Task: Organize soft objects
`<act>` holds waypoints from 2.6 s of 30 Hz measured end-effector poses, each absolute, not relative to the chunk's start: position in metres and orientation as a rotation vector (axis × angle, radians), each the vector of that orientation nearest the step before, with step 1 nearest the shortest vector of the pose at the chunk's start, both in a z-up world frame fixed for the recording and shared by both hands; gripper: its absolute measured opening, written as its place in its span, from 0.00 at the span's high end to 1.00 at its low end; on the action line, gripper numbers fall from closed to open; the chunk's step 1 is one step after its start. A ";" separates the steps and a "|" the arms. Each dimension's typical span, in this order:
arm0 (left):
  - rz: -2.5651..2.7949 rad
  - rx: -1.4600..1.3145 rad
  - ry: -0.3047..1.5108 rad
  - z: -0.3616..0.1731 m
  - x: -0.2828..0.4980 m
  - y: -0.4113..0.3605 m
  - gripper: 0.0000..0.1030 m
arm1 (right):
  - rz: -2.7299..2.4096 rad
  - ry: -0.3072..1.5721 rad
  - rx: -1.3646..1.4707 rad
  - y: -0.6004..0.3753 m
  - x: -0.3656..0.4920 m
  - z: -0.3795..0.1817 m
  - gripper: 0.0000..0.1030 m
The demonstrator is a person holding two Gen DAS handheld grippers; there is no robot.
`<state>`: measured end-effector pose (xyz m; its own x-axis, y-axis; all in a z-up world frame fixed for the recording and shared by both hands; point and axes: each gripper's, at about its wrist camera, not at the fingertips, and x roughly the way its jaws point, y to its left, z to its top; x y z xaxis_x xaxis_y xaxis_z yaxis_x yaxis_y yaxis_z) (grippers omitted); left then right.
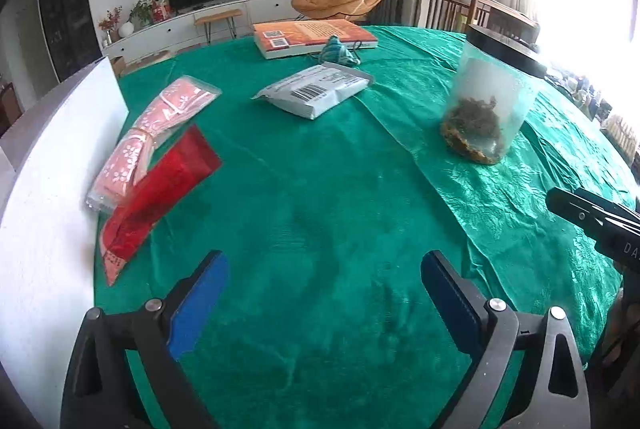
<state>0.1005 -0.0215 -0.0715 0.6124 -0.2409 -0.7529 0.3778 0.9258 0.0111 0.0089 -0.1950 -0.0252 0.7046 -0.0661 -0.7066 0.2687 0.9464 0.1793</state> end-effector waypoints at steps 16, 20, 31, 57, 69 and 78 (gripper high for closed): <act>-0.667 -0.121 1.014 -0.057 0.140 -0.011 0.10 | -0.176 0.735 0.328 -0.199 0.003 -0.023 0.12; -0.508 -0.074 0.963 -0.047 0.122 0.016 0.06 | -0.167 0.722 0.370 -0.206 0.001 -0.022 0.12; -0.440 -0.196 0.841 0.008 0.056 0.083 0.06 | 0.454 0.850 0.099 -0.074 0.062 -0.008 0.11; -0.279 0.154 0.954 -0.105 0.156 -0.053 0.06 | -0.216 0.918 0.322 -0.278 0.058 -0.032 0.70; -0.220 0.105 0.950 -0.113 0.212 -0.067 0.00 | -0.201 0.863 0.238 -0.290 0.101 -0.041 0.34; -0.220 0.104 0.949 -0.112 0.209 -0.066 0.00 | -0.226 0.934 0.115 -0.270 0.110 -0.048 0.09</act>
